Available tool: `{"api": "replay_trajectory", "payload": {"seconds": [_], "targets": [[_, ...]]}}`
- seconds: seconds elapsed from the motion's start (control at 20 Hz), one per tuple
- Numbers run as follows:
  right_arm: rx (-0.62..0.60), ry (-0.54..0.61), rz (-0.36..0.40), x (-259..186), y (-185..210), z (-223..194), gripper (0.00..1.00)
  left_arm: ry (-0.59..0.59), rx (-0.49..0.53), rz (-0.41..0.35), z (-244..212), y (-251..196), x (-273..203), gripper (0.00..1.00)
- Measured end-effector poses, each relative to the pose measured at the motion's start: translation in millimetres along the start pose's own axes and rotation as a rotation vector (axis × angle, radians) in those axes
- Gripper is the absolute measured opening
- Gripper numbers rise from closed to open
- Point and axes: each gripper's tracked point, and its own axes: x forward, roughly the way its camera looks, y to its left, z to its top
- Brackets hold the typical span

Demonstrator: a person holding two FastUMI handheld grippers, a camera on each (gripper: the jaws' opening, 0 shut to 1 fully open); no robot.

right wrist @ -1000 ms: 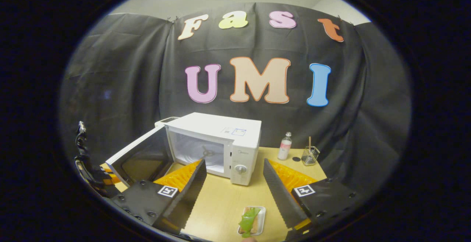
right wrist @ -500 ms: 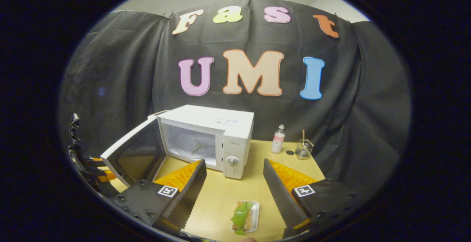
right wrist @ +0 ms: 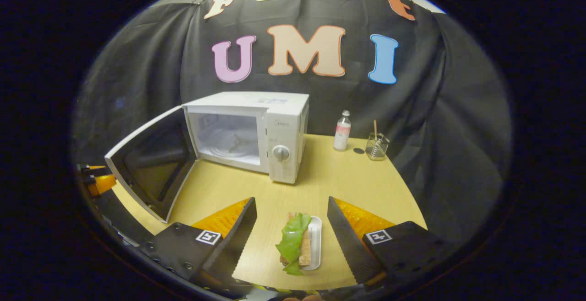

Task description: Open the microwave oven with the left hand, put the food in, and close the microwave oven.

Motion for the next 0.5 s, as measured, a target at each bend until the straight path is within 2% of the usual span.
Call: {"api": "replay_trajectory", "payload": {"seconds": [0.2, 0.4, 0.5], "targets": [[0.009, 0.119, -0.016, 13.0, -7.2, -55.4, 0.99, -0.053, -0.037, 0.037, 28.8, 11.8, -15.1, 0.99], [0.012, 0.177, -0.034, 11.3, -14.4, -79.7, 0.98, -0.149, -0.128, 0.052, 76.5, 14.2, -29.5, 0.99], [0.016, 0.211, -0.036, 11.0, -13.1, -90.0, 0.99, -0.197, -0.136, 0.051, 98.9, 14.0, -31.1, 1.0]]}}
